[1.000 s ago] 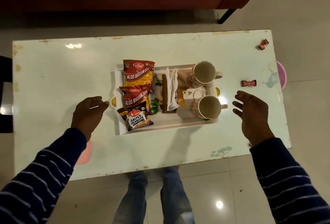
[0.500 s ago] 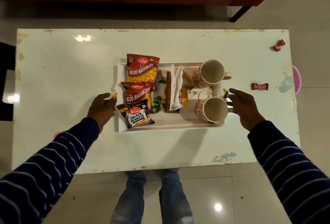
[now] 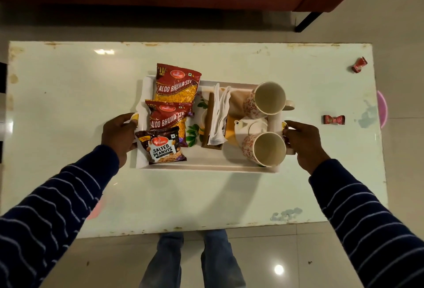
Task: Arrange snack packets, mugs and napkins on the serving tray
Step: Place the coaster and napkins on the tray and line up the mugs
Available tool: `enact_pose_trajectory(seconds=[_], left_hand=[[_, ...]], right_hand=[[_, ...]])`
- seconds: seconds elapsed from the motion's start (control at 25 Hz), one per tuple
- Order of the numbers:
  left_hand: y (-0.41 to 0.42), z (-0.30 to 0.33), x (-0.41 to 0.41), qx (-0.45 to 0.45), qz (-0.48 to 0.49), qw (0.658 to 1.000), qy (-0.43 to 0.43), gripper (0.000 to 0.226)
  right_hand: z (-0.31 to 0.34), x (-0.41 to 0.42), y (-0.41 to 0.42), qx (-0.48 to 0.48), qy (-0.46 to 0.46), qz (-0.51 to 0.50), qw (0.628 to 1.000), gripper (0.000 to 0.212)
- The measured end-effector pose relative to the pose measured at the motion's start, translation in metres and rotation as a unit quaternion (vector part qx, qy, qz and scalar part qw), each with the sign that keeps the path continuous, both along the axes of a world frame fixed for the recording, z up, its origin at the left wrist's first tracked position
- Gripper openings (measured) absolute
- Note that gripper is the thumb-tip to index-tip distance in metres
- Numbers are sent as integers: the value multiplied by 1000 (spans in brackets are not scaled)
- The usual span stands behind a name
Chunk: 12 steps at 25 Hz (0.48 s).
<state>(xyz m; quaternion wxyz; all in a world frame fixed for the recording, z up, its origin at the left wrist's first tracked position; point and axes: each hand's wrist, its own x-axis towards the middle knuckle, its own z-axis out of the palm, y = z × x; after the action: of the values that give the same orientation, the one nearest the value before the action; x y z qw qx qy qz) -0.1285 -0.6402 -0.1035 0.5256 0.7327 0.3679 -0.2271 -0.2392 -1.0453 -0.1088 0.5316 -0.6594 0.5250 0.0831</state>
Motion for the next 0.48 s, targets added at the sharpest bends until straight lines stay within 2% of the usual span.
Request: enact_pose_trajectory(seconds=[0.48], left_hand=[[-12, -8, 13, -21, -16, 1000, 14, 29]], right_hand=[[3, 29, -21, -6, -22, 17, 1000, 22]])
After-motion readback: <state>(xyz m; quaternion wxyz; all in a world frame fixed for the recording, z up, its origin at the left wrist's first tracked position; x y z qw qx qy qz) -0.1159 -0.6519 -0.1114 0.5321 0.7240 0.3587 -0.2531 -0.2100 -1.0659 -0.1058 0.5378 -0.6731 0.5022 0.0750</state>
